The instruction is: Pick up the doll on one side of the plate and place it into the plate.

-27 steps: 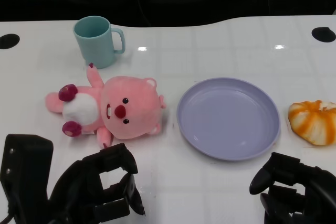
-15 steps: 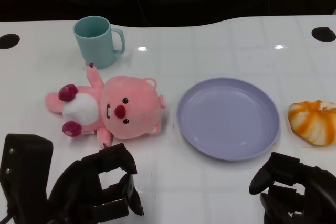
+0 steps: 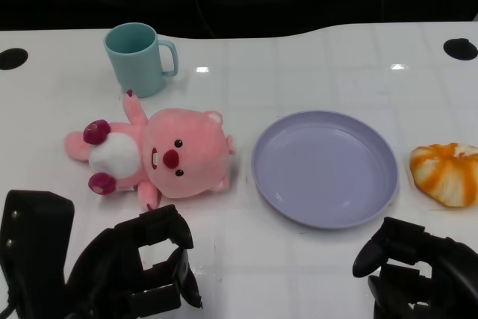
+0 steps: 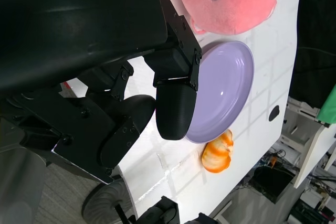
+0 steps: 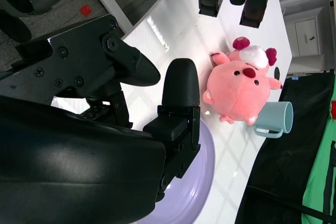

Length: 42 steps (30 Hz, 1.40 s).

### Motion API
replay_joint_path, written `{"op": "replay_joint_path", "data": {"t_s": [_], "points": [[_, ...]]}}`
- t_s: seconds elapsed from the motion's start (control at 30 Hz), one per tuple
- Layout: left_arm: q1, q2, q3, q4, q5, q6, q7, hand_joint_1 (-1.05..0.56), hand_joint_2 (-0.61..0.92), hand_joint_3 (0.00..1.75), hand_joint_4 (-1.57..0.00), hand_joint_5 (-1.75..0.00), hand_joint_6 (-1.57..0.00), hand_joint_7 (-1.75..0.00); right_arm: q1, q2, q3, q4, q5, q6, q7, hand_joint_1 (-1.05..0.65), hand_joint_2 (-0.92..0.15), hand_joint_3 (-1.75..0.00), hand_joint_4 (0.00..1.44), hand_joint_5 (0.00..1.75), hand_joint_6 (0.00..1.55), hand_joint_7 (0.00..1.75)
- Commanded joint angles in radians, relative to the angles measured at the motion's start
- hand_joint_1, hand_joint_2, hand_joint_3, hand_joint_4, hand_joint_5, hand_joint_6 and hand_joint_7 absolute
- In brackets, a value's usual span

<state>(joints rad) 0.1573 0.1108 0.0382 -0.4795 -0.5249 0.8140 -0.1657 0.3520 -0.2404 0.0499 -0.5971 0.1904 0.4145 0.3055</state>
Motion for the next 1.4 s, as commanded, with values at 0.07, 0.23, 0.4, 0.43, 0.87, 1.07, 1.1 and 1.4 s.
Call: {"op": "replay_joint_path", "data": {"t_s": [0.07,0.23,0.4,0.43,0.87,1.07,1.1,1.4], "points": [[-0.003,0.016,0.016,0.004,-0.007,-0.020,-0.022,-0.09,0.50,1.41,-0.80,-1.75,-0.71,-1.67,-0.005,-0.007,0.001,-0.001,0.003,-0.014,0.004,-0.14,-0.65,-1.01,0.64,1.75,0.45,1.53],[-0.002,0.012,0.028,-0.002,-0.013,-0.018,-0.023,-0.12,0.56,1.26,-0.76,-1.62,-0.73,-1.42,-0.005,-0.008,0.005,-0.003,-0.001,-0.015,0.002,-0.13,-0.65,-1.01,0.65,1.75,0.45,1.52],[0.002,0.002,0.051,-0.003,-0.045,-0.034,-0.035,-0.25,0.44,1.16,-0.73,-1.48,-0.72,-1.24,-0.006,-0.005,0.014,-0.008,-0.003,-0.009,-0.005,-0.14,-0.65,-1.01,0.65,1.75,0.46,1.52],[0.001,0.002,0.058,0.000,-0.048,-0.050,-0.043,-0.27,0.45,1.12,-0.72,-1.48,-0.72,-1.21,-0.007,-0.004,0.016,-0.005,-0.002,-0.014,-0.004,-0.14,-0.65,-1.01,0.65,1.75,0.46,1.52],[-0.088,0.074,0.111,-0.017,0.047,-0.195,-0.040,-0.36,0.84,0.39,-0.49,-1.15,-0.57,-0.59,-0.025,0.008,0.030,0.015,-0.001,-0.017,-0.009,-0.12,-0.64,-1.02,0.66,1.75,0.46,1.52],[-0.128,0.202,0.074,0.016,0.202,-0.337,-0.100,-0.48,0.92,0.20,-0.44,-0.98,-0.50,-0.48,-0.018,0.003,0.032,0.003,-0.005,-0.011,-0.018,-0.12,-0.64,-1.02,0.65,1.75,0.46,1.52],[-0.139,0.223,0.066,0.025,0.233,-0.356,-0.107,-0.48,0.92,0.19,-0.43,-0.96,-0.50,-0.47,-0.016,0.003,0.032,0.003,-0.004,-0.013,-0.018,-0.12,-0.64,-1.02,0.65,1.75,0.45,1.52],[-0.218,0.358,0.002,0.090,0.484,-0.497,-0.125,-0.58,0.92,0.10,-0.28,-0.79,-0.40,-0.28,-0.010,-0.001,0.026,0.006,0.000,-0.024,-0.008,-0.12,-0.64,-1.02,0.64,1.75,0.45,1.52]]}}
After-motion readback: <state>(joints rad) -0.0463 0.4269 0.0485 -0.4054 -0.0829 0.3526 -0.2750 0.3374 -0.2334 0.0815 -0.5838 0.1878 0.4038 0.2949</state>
